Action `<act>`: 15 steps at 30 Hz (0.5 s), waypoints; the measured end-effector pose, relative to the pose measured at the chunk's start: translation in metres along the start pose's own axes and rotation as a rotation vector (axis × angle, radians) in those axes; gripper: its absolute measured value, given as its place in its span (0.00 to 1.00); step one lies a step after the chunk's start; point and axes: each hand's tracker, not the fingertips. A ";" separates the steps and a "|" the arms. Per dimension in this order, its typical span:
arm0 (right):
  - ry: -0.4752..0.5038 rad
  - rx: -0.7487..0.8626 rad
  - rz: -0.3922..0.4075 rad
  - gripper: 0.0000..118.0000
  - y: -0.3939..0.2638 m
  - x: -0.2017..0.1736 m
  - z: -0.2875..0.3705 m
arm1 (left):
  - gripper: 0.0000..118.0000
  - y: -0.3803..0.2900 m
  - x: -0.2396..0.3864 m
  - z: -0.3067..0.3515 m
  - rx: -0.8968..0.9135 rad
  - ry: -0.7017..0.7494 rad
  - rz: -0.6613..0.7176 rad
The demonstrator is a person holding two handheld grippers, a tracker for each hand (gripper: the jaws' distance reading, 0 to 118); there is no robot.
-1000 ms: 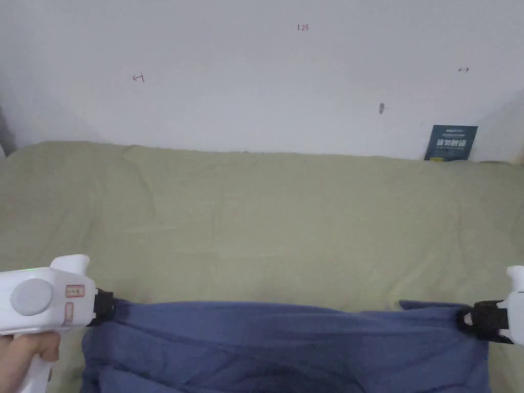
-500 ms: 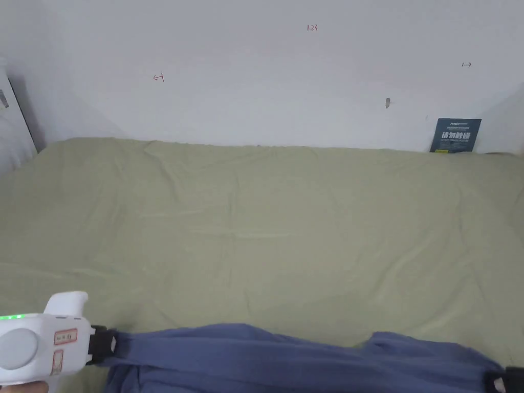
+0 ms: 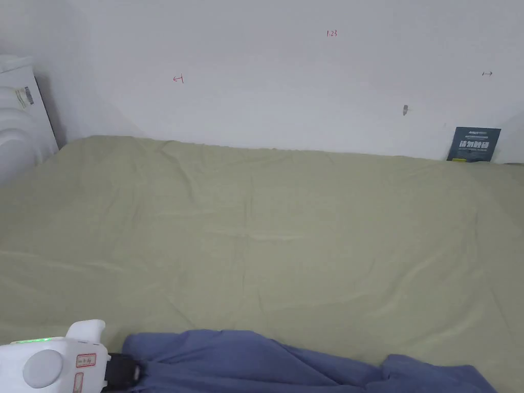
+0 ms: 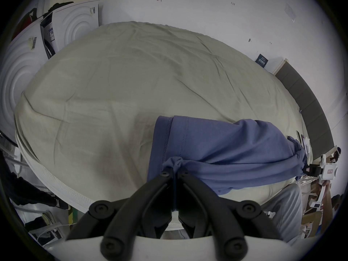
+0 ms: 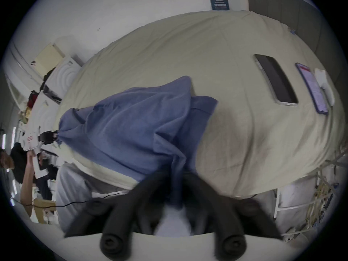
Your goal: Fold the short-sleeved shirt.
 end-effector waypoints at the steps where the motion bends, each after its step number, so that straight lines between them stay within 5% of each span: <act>1: -0.055 0.024 0.011 0.54 0.001 -0.005 0.004 | 0.92 -0.001 -0.001 0.000 -0.027 0.030 -0.011; 2: -0.087 0.032 0.058 0.88 0.002 -0.007 0.007 | 1.00 -0.003 -0.003 0.002 -0.051 0.048 -0.018; 3: -0.085 0.049 0.068 0.99 0.002 -0.009 0.013 | 0.95 -0.003 -0.004 0.026 0.001 0.040 0.009; 9: -0.013 0.174 0.041 0.96 0.006 -0.045 0.056 | 0.93 0.005 -0.023 0.057 0.076 -0.025 0.082; 11: -0.005 0.240 0.047 0.74 0.009 -0.069 0.069 | 0.75 0.008 -0.016 0.076 0.144 -0.062 0.100; 13: -0.012 0.289 0.053 0.01 0.016 -0.084 0.071 | 0.00 0.013 -0.013 0.080 0.139 -0.079 0.129; 15: -0.042 0.363 0.091 0.00 0.016 -0.105 0.071 | 0.00 0.019 -0.015 0.070 0.166 -0.103 0.158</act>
